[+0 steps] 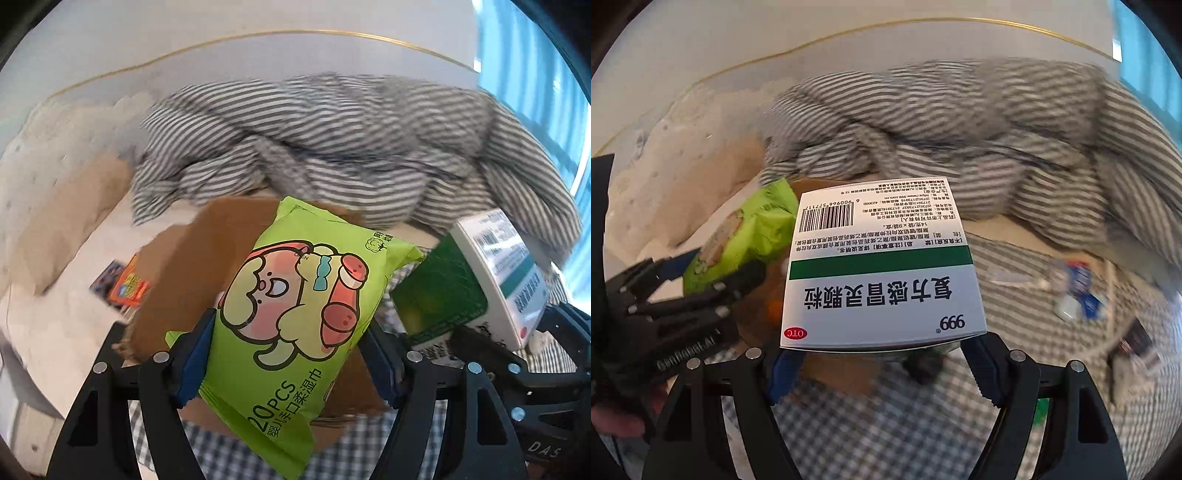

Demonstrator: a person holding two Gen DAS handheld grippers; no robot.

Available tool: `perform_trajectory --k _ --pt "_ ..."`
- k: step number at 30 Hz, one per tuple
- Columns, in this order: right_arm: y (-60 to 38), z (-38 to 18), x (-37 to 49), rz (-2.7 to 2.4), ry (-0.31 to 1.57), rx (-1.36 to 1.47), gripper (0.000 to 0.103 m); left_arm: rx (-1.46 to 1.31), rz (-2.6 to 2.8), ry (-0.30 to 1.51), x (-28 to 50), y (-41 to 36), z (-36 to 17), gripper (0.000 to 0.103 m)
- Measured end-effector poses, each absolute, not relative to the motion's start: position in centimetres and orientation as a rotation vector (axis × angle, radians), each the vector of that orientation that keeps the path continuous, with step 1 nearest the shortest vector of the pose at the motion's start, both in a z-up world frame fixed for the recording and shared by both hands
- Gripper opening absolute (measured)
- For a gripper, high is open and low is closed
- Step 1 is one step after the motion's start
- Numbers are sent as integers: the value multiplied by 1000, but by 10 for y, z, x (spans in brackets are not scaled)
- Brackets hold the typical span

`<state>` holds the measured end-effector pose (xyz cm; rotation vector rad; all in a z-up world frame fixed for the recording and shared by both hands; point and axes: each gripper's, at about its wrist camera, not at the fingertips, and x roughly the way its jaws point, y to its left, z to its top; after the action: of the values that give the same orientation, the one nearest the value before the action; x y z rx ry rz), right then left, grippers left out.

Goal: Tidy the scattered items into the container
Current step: 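Carry wipes pack and medicine box into the box and open both tools, then withdraw both tools from the box toward the remaining items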

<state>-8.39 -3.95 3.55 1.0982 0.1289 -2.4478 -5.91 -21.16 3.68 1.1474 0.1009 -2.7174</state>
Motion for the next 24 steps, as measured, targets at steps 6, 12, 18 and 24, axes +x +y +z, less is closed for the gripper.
perform_trajectory --k 6,12,18,24 --pt "-116 13 -103 -2407 277 1100 76 1214 -2554 183 -67 -265 2 75" --pt "-133 -4 -102 -2494 432 1044 87 1198 -2528 114 -61 -271 -9 79" --pt "-71 15 -106 -2529 223 1104 88 1105 -2654 114 -56 -238 24 98" --pt "18 53 -85 -2647 103 1062 88 1078 -2775 35 -56 -164 48 98"
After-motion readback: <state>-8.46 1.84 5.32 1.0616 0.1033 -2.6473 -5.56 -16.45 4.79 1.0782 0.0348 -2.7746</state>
